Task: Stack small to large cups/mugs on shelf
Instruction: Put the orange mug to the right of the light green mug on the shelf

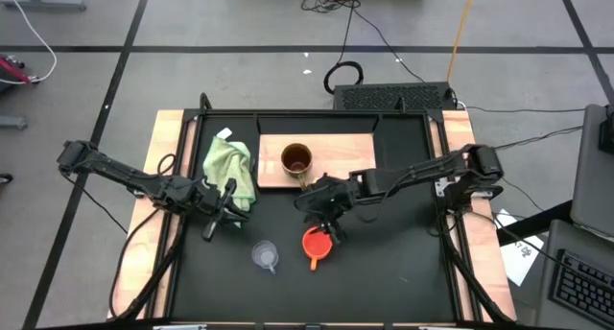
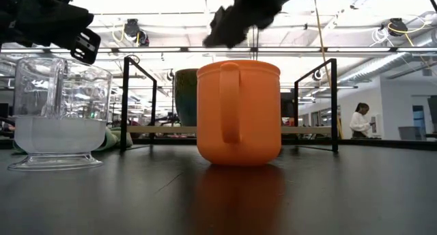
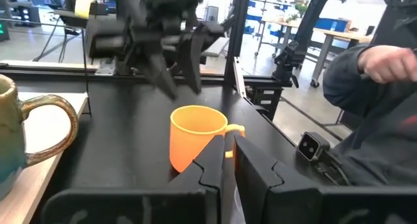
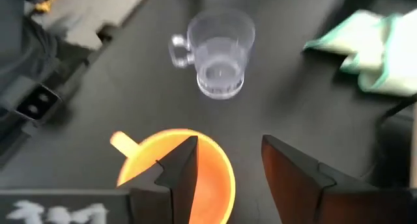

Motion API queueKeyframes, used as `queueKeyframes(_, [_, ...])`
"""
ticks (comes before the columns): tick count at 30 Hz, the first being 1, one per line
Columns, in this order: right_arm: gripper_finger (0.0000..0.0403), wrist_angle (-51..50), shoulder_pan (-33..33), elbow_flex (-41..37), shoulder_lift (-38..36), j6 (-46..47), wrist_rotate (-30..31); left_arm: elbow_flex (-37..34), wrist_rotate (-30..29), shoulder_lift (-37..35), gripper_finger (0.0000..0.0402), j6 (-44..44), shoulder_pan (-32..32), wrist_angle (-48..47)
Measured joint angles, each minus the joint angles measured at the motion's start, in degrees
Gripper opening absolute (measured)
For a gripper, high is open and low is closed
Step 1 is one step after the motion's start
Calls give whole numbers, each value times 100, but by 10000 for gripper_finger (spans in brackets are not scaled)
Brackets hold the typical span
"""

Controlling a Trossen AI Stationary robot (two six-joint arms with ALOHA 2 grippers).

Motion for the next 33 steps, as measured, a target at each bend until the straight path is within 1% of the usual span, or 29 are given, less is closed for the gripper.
queueKeyframes(3, [161,-150,0,0,-329,47,15,100,-194,4,33,-99,0,-200])
queueKeyframes(6, [161,-415,7,0,-630,149,22,382,-389,7,33,-145,0,-643])
queueKeyframes(9, [161,-762,76,-4,-887,160,29,698,-432,110,33,-131,0,-922])
queueKeyframes(11, [161,-802,160,-64,-1038,208,42,924,-432,219,33,-116,0,-969])
queueKeyframes(13, [158,-810,263,-212,-1223,280,183,1119,-433,353,33,-48,0,-988])
queueKeyframes(17, [147,-520,415,-689,-1722,377,543,1489,-436,611,33,128,0,-1082])
queueKeyframes(19, [132,-272,499,-1017,-2022,393,661,1619,-437,708,33,211,0,-1116])
queueKeyframes(21, [108,120,611,-1410,-2357,459,785,1722,-437,778,33,238,0,-1122])
queueKeyframes(26, [17,968,932,-2480,-3235,589,1083,1770,-437,789,33,337,0,-1122])
queueKeyframes(27, [9,1153,1010,-2698,-3393,662,1196,1770,-437,785,33,335,0,-1125])
queueKeyframes(29, [10,1406,1152,-3098,-3709,835,1432,1770,-437,780,33,343,0,-1121])
queueKeyframes(33, [2,1656,1381,-3706,-4298,1013,1858,1770,-437,778,33,360,0,-1114])
